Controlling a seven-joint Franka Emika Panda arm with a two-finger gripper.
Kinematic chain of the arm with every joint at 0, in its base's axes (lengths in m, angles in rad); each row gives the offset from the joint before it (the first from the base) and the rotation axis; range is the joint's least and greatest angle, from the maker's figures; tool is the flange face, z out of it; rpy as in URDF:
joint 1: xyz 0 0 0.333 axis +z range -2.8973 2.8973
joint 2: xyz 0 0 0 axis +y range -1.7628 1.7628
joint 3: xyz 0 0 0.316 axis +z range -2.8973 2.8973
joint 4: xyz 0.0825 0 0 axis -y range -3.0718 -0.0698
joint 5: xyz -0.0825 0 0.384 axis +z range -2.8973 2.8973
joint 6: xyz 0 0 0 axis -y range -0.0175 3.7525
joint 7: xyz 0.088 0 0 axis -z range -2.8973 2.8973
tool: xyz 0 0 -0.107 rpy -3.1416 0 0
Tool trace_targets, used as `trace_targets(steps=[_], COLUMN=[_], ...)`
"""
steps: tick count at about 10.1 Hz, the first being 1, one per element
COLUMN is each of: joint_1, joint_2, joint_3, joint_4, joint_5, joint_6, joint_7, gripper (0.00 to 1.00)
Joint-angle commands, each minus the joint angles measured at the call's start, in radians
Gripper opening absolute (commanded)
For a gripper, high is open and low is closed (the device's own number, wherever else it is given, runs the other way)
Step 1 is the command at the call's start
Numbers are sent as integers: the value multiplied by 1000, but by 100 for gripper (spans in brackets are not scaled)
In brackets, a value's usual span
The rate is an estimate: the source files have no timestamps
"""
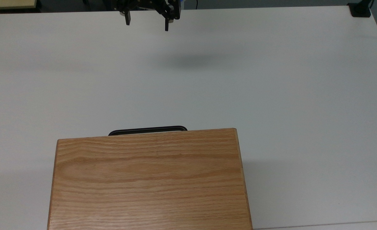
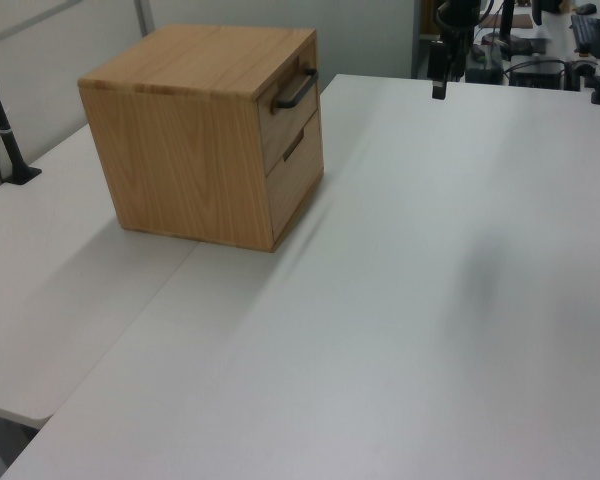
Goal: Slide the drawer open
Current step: 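Open the gripper and move it toward the upper drawer's black handle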
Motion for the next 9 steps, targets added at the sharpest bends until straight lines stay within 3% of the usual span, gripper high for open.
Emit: trace_targets(steps=[1, 9], joint_1=[2, 6], joint_2=[-7, 15], joint_3=[-7, -7], joint_4=[4, 6], joint_5=[25, 15], joint_6=[-79, -64], joint_7=[-94, -99], gripper=[100, 100])
